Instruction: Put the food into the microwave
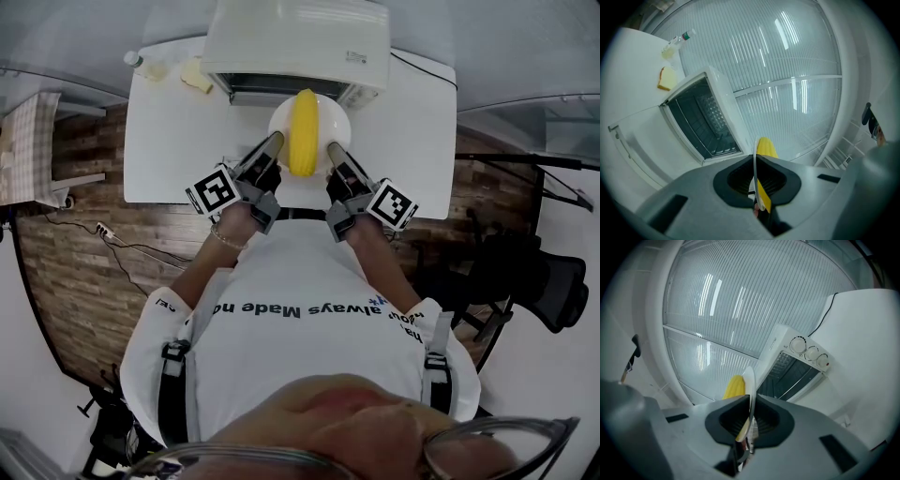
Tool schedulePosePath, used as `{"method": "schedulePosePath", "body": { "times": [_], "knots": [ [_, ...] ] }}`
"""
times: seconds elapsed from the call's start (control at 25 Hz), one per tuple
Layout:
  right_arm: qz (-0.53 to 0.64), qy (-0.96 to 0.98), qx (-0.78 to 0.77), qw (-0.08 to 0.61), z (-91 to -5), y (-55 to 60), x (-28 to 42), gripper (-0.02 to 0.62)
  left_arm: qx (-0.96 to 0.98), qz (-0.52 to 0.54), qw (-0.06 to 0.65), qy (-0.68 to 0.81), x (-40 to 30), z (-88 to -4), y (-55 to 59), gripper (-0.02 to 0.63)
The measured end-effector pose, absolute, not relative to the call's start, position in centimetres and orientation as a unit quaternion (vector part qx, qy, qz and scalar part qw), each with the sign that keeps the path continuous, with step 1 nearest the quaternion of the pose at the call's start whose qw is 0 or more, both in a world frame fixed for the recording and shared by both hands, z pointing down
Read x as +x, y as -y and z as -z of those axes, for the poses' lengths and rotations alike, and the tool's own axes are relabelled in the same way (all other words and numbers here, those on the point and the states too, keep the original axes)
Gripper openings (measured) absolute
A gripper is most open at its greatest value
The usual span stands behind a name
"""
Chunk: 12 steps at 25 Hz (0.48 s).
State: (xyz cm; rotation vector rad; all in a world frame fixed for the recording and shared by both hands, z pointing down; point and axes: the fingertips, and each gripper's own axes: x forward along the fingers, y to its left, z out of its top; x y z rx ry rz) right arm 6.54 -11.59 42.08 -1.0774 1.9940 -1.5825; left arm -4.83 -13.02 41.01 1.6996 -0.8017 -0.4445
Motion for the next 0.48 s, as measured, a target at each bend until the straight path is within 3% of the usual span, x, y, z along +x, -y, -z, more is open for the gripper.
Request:
{"method": "schedulePosePath", "body": {
  "times": [0.48],
  "knots": [
    [0.573, -0.701, -0.383, 0.181, -44.0, 12.6, 6.1, 0.028, 0.722, 0.178, 0.574, 0.343, -5.3, -43.1, 14.2, 0.018]
  ]
}}
